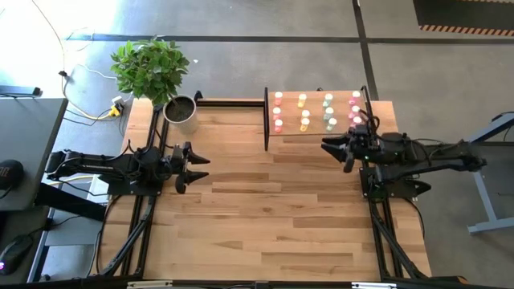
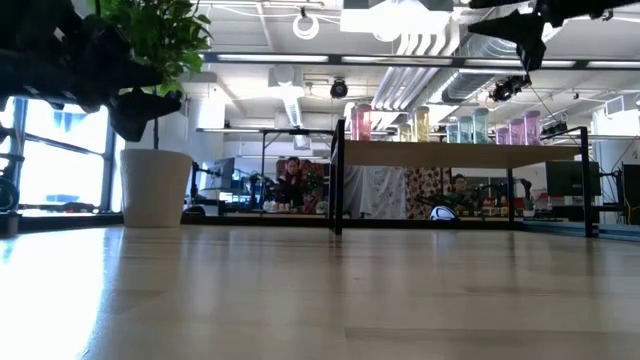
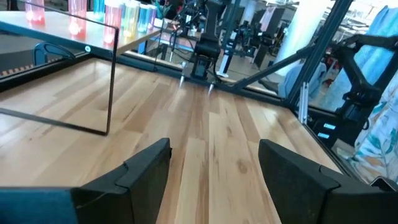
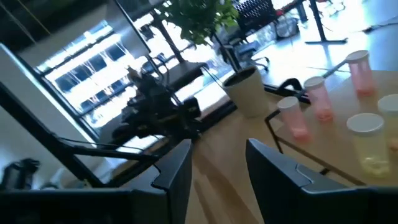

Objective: Pick and place medicine bottles onto shelf by color
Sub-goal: Return to Home Position

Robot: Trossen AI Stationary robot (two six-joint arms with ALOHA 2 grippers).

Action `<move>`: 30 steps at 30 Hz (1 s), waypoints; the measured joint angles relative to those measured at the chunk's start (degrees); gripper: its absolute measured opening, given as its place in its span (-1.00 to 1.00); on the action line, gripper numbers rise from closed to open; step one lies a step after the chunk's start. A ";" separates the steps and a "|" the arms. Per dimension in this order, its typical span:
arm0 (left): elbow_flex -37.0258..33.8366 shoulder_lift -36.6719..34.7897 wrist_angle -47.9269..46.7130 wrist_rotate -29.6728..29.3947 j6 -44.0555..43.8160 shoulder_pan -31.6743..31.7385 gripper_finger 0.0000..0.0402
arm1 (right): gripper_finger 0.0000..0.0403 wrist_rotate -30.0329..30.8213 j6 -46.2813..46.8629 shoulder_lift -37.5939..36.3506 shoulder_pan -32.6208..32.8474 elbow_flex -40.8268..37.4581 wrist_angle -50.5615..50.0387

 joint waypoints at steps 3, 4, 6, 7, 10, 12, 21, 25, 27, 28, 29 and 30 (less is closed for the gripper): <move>0.00 0.00 0.00 -0.07 -1.33 0.00 0.18 | -0.29 -0.09 -0.31 -3.71 1.37 -5.73 6.82; 0.00 0.00 0.01 -0.07 -1.42 0.00 0.18 | -0.29 -0.22 -0.52 -4.75 1.84 -7.32 8.08; 0.00 0.00 0.01 -0.08 -1.43 0.00 0.18 | -0.29 -0.24 -0.71 -6.82 2.74 -10.29 9.11; 0.00 0.00 0.00 -0.11 -1.42 0.00 0.18 | -0.29 -0.27 -0.71 -7.71 3.11 -11.58 9.13; 0.00 0.00 0.00 -0.24 -1.43 0.00 0.18 | -0.29 -0.26 -0.43 -10.05 4.28 -14.91 9.78; 0.02 0.00 0.02 -0.24 -1.45 0.00 0.18 | -0.29 -0.26 -0.45 -11.28 5.00 -16.73 10.28; 0.04 0.00 0.02 -0.04 -1.00 -0.04 0.18 | -0.29 -0.96 -3.05 -16.79 7.35 -23.58 10.13; 0.04 0.00 0.02 -0.06 -1.00 -0.04 0.18 | -0.29 -2.87 -3.25 -19.40 7.59 -25.83 10.10; 0.07 0.00 0.02 -0.04 -1.00 -0.04 0.18 | -0.29 -3.77 -3.05 -20.48 7.59 -26.59 9.58; 0.07 0.00 0.02 -0.04 -1.00 -0.04 0.18 | -0.29 -3.90 -2.91 -20.88 7.59 -26.75 9.14; 0.07 0.00 0.02 -0.05 -1.00 -0.04 0.18 | -0.29 -3.84 -2.60 -21.16 7.59 -26.85 8.96; 0.07 0.00 0.02 -0.04 -1.00 -0.04 0.18 | -0.29 -3.65 -1.80 -21.37 7.59 -26.94 9.02</move>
